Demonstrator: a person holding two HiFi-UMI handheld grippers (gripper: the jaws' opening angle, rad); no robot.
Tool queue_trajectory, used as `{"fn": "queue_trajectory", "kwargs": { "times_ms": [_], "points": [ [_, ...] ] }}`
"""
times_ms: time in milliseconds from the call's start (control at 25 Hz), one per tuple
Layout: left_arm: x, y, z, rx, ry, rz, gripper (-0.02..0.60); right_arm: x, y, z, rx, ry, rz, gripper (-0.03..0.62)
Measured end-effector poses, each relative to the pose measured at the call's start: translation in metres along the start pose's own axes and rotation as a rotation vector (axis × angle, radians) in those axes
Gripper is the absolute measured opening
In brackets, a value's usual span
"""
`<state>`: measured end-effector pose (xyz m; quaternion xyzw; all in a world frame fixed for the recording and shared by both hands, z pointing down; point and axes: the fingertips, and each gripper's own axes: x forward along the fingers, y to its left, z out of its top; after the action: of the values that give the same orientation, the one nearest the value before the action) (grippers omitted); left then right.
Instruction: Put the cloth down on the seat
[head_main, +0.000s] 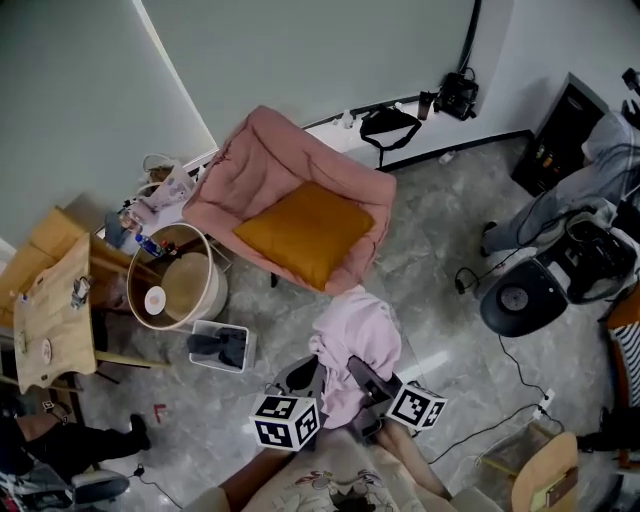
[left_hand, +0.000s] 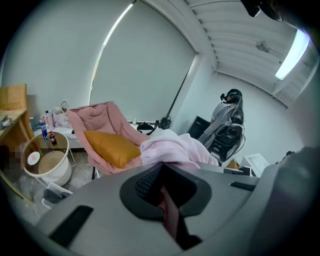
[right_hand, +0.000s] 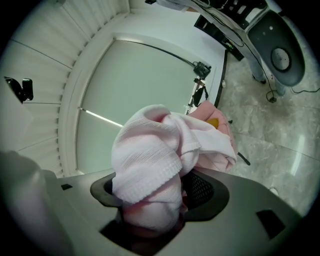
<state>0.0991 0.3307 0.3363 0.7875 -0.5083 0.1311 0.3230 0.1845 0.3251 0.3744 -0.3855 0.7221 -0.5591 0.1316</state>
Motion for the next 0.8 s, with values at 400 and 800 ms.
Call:
{"fn": "queue_trajectory", "kwargs": {
  "times_ms": [400, 800],
  "points": [
    [0.036, 0.005, 0.007, -0.050, 0.051, 0.006, 0.005, 0.019, -0.022, 0.019, 0.058, 0.023, -0.029, 0.322],
    [0.077, 0.045, 0.059, -0.098, 0.047, -0.063, 0.005, 0.078, -0.012, 0.058, 0.021, 0.005, -0.096, 0.322]
  ]
}}
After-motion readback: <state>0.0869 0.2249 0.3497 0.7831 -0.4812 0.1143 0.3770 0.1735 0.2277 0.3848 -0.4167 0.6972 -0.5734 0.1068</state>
